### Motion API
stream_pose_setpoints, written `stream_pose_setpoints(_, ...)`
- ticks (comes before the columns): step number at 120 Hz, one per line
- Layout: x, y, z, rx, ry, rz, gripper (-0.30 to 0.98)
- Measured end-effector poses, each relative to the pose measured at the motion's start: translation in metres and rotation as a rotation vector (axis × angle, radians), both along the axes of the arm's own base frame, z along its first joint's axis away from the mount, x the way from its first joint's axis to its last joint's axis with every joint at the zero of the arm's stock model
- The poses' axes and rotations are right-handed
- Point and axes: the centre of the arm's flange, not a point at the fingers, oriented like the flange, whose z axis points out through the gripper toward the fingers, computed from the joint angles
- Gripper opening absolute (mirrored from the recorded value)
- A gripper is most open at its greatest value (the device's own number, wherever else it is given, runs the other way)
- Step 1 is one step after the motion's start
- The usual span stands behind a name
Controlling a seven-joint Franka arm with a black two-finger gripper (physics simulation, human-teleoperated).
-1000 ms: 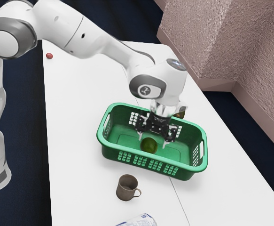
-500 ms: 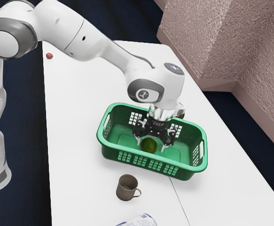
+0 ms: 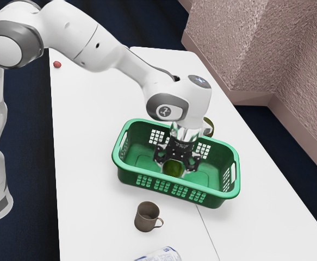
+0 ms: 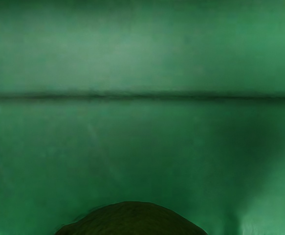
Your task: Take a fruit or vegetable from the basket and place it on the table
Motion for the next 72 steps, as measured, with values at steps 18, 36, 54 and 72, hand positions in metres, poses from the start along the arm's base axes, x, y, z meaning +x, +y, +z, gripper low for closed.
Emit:
stream_pose_setpoints(18,0.001,0.0,0.003,0.001,-0.008,-0.006,0.33)
stream_pose_setpoints(36,0.029,0.006,0.106,0.037,-0.165,-0.059,0.32)
stream_pose_setpoints(54,0.041,-0.08,0.163,0.073,-0.247,-0.277,0.32)
stream_pose_setpoints(72,0.043,-0.245,0.126,-0.01,-0.229,-0.586,0.32)
